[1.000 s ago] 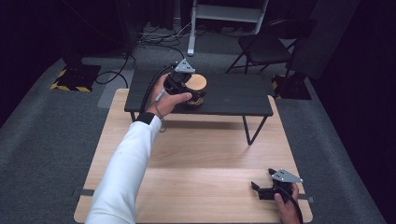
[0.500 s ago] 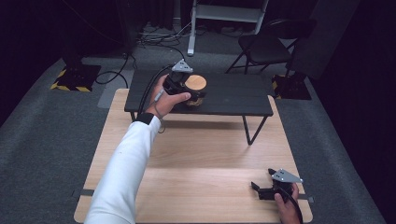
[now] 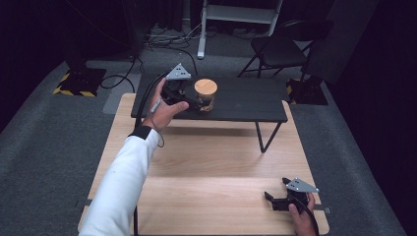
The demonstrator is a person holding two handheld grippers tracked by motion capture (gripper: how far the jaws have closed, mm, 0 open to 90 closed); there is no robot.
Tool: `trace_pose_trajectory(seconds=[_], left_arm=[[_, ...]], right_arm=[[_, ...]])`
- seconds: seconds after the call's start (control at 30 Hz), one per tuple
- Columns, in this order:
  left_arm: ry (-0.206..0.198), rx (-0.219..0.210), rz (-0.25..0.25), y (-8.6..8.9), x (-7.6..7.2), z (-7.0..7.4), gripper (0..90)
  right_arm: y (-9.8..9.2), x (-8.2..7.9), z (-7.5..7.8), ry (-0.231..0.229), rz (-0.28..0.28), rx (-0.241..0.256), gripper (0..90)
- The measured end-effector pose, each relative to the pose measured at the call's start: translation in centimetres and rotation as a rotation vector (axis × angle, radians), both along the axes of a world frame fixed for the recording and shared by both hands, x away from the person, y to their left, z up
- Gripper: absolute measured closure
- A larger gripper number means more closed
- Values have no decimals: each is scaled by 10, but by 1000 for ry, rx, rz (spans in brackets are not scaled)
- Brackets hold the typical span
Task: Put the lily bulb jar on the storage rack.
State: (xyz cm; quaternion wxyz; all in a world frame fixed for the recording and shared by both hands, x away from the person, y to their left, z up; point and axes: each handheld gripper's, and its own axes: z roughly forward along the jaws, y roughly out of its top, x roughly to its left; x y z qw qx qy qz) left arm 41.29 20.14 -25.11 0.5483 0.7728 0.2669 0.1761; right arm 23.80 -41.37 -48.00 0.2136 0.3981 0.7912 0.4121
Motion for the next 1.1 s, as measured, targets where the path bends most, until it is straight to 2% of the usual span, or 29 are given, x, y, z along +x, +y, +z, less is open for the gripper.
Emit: trace_pose_trajectory(seconds=[0.07, 0.13, 0.2, 0.23, 0.3, 0.4, 0.47, 0.5, 0.57, 0.6, 0.63, 0.67, 0.77, 0.8, 0.83, 0.9, 0.97, 1.1], left_arm=[[-8, 9, 5, -1, -6, 0, 4], [-37, -8, -7, 1, -21, -10, 4], [-63, -1, -14, -1, -30, -15, 4], [-63, -1, -14, -1, -30, -15, 4], [-93, -1, 0, -3, -42, -22, 4], [-93, -23, 29, -5, -57, -31, 4], [-103, -19, 45, -5, -70, -40, 4], [-103, -19, 45, -5, -70, -40, 4], [-113, -6, 63, -4, -82, -49, 4], [-113, -6, 63, -4, -82, -49, 4], [-113, -12, 70, -2, -90, -57, 4], [-113, -12, 70, -2, -90, -57, 4], [-113, -2, 67, 4, -104, -75, 4], [-113, -2, 67, 4, -104, -75, 4], [-106, -10, 74, 7, -110, -84, 4], [-105, -10, 76, 9, -112, -88, 4], [-117, 14, 99, 8, -121, -96, 4], [-102, -8, 98, 13, -133, -117, 4]], right_arm=[[0, 0, 0, 0, 0, 0, 0], [0, 0, 0, 1, -1, 0, 0], [0, 0, 0, 0, -1, 0, 0], [0, 0, 0, -1, -1, -1, 0], [0, 0, 0, 0, -1, 0, 0], [0, 0, 0, -1, -1, 0, 0], [0, 0, 0, -1, -1, -1, 0], [0, 0, 0, -1, -1, -1, 0], [0, 0, 0, -1, -2, -1, 0], [0, 0, 0, -1, -2, -1, 0], [0, -1, 0, -1, -2, -1, 0], [0, -1, 0, -1, -2, -1, 0], [0, -1, 0, -1, -3, -1, 0], [0, -1, 0, 0, -3, -1, 0], [0, -1, 0, -1, -3, -1, 0], [0, -1, 0, -1, -3, -1, 0], [0, -1, 0, -1, -3, -1, 0], [0, -1, 0, -1, -3, -1, 0]])
